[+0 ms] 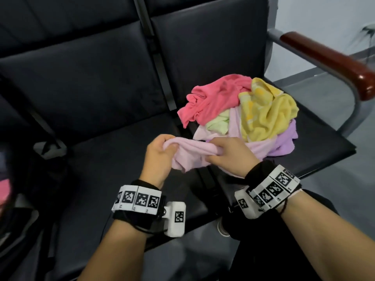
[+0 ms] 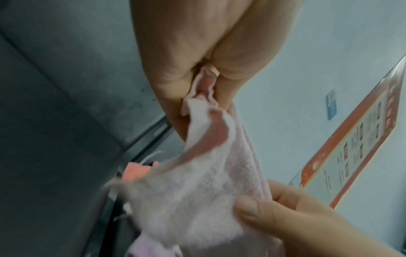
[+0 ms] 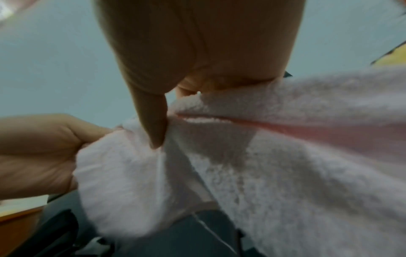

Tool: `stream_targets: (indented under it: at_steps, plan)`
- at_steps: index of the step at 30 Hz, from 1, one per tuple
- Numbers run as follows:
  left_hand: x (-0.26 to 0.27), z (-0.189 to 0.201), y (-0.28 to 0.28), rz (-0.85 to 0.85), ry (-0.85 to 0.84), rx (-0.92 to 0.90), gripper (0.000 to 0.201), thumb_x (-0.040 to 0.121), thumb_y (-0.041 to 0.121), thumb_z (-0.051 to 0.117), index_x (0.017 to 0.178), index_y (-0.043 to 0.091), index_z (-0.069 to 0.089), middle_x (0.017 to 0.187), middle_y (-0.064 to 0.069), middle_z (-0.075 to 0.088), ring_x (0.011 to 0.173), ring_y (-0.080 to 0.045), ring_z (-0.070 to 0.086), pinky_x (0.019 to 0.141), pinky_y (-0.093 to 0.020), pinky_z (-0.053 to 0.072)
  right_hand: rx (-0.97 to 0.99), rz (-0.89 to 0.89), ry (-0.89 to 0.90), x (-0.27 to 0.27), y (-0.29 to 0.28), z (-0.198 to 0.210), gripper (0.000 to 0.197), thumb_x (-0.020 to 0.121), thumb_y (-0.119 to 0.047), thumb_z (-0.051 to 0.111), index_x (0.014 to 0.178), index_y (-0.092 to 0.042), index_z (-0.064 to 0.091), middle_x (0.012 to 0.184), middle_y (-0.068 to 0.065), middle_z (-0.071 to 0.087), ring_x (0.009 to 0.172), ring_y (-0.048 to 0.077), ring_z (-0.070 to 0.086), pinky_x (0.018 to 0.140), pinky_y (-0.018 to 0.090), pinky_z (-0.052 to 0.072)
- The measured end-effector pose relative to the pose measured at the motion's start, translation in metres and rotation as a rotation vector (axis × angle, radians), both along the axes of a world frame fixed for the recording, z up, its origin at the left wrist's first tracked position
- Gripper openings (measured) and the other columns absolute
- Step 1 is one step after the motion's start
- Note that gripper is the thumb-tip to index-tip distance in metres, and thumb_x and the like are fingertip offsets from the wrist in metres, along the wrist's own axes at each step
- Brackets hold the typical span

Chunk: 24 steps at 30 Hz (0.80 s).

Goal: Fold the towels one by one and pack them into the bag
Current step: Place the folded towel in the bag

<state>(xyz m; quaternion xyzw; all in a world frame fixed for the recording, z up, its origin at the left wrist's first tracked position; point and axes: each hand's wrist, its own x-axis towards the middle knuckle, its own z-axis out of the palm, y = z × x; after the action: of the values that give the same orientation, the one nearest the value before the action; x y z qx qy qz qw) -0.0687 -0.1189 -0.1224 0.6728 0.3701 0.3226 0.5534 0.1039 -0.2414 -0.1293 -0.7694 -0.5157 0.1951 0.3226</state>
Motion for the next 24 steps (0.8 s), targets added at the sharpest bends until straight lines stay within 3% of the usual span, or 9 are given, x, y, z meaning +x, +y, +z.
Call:
stream_targets:
  at_steps: [3, 7, 11, 16, 20, 22, 24]
  plan:
    - [-0.033, 0.022, 0.008, 0.034, -0.063, 0.016, 0.023, 0.091, 0.002, 0.057, 0.084, 0.022, 0.068, 0.087, -0.003, 0.070, 0.082, -0.014, 0.063, 0.074, -0.031, 0.051, 0.079, 0.049, 0.018, -0.024, 0.006, 0.022, 0.018, 0.078, -0.029, 0.076, 0.093, -0.020, 0.070, 0.082, -0.001, 0.067, 0.083, 0.018, 0.059, 0.075, 0.036, 0.046]
    - [-0.087, 0.036, 0.011, 0.108, -0.108, 0.050, 0.032, 0.091, 0.005, 0.057, 0.080, 0.032, 0.070, 0.087, 0.003, 0.071, 0.084, -0.011, 0.064, 0.074, -0.028, 0.051, 0.131, 0.134, 0.015, -0.068, 0.019, 0.041, 0.023, 0.079, -0.028, 0.076, 0.100, -0.023, 0.068, 0.090, -0.012, 0.067, 0.087, 0.009, 0.060, 0.081, 0.032, 0.047]
    - [-0.143, 0.042, 0.011, 0.188, -0.130, 0.102, 0.031, 0.091, 0.002, 0.055, 0.083, 0.028, 0.069, 0.086, 0.006, 0.071, 0.084, -0.009, 0.065, 0.073, -0.023, 0.052, 0.195, 0.214, -0.004, -0.118, 0.032, 0.046, 0.031, 0.081, -0.022, 0.076, 0.111, -0.017, 0.068, 0.102, -0.002, 0.068, 0.098, 0.015, 0.061, 0.090, 0.033, 0.047]
    - [-0.208, 0.045, 0.015, 0.352, -0.177, 0.170, 0.027, 0.090, -0.007, 0.051, 0.088, 0.016, 0.066, 0.084, 0.005, 0.067, 0.077, -0.003, 0.061, 0.069, -0.016, 0.050, 0.277, 0.332, 0.028, -0.184, 0.052, 0.047, 0.029, 0.083, -0.019, 0.072, 0.112, -0.020, 0.067, 0.097, -0.003, 0.063, 0.092, 0.010, 0.058, 0.083, 0.021, 0.043]
    - [-0.250, 0.037, 0.019, 0.471, -0.139, 0.193, 0.023, 0.088, -0.009, 0.050, 0.093, 0.008, 0.065, 0.085, 0.002, 0.067, 0.078, -0.003, 0.061, 0.070, -0.014, 0.050, 0.212, 0.432, 0.066, -0.224, 0.067, 0.035, 0.033, 0.083, -0.018, 0.065, 0.115, -0.024, 0.065, 0.099, -0.005, 0.061, 0.092, 0.008, 0.058, 0.082, 0.017, 0.044]
    - [-0.265, 0.027, 0.019, 0.485, -0.064, 0.191, 0.023, 0.087, -0.009, 0.050, 0.092, 0.008, 0.065, 0.086, 0.002, 0.067, 0.079, -0.006, 0.061, 0.071, -0.013, 0.049, 0.157, 0.424, 0.062, -0.231, 0.071, 0.023, 0.032, 0.082, -0.011, 0.065, 0.112, -0.020, 0.069, 0.094, -0.002, 0.062, 0.087, 0.010, 0.058, 0.081, 0.019, 0.045]
    - [-0.276, 0.013, 0.018, 0.474, 0.024, 0.180, 0.028, 0.086, -0.012, 0.048, 0.092, 0.009, 0.065, 0.089, 0.000, 0.067, 0.082, -0.010, 0.061, 0.073, -0.017, 0.049, 0.102, 0.394, 0.041, -0.232, 0.072, 0.009, 0.020, 0.082, -0.007, 0.066, 0.097, -0.017, 0.072, 0.084, 0.000, 0.062, 0.079, 0.013, 0.058, 0.076, 0.023, 0.044]
